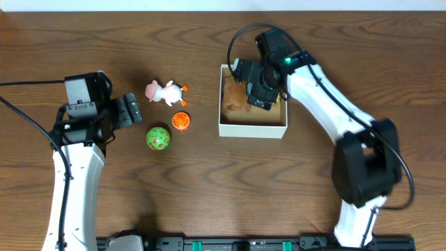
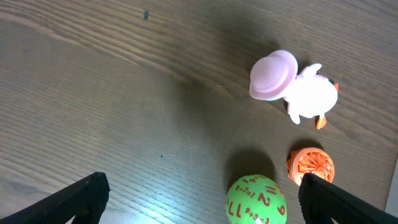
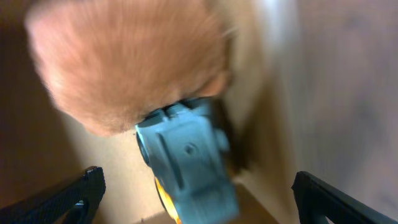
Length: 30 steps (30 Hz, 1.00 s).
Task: Pack container
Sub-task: 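Carry truck with right gripper and place it in box beside bear, then move left gripper to white-pink toy figure and grasp it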
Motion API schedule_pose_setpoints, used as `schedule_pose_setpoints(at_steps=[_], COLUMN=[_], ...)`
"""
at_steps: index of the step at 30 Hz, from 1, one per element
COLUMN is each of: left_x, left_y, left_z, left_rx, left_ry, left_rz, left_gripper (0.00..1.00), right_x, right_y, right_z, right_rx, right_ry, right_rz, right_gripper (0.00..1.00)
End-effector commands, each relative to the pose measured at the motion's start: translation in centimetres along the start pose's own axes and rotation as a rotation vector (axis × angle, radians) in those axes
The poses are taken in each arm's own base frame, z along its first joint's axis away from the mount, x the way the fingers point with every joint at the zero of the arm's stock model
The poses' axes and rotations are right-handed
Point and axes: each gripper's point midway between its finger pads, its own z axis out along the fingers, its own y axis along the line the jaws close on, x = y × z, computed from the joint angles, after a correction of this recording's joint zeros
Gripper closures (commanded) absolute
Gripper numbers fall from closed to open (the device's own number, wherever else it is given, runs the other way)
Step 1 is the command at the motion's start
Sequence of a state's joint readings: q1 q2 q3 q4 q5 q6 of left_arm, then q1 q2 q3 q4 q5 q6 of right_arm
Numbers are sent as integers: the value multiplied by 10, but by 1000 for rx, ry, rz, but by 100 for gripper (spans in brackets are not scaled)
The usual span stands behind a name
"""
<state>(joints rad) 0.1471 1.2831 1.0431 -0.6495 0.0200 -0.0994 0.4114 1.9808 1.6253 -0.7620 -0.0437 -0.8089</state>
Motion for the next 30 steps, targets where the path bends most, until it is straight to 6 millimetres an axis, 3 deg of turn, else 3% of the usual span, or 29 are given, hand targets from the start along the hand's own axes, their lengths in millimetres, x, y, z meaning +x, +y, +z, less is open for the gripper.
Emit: schedule_pose_setpoints(at_steps=[1, 5, 8, 13, 17, 19, 22, 26, 30], left_x=[-7, -7, -7, -7, 4, 6, 21, 43, 34], left_y=[1, 1, 1, 0, 1, -13, -29, -44, -64], left_z=[-3, -3, -3, -3, 0, 3, 13, 33, 47], left_rx=[-3, -3, -3, 0, -6, 73, 131, 139, 163], left_ry=[-14, -14, -14, -13, 28, 51, 130, 242, 268], left_rz=[12, 12, 12, -33, -165, -129, -73, 36, 141], left_gripper=[2, 2, 2, 2, 2, 2, 2, 1, 1], right_x=[-30, -7, 45, 147, 206, 228, 245, 248, 249], right_y=[-41, -74, -101, -108, -96, -87, -75, -70, -68], right_z=[-94, -151, -177, -174, -160, -152, -140, -127, -120], right_rx=[193, 286, 317, 221, 154, 134, 100, 71, 60], right_ry=[-151, -239, -263, -174, -69, -2, 76, 120, 135], right_rz=[160, 483, 876, 1437, 1691, 1780, 1840, 1847, 1846], right_gripper=[1, 1, 1, 1, 1, 1, 1, 1, 1])
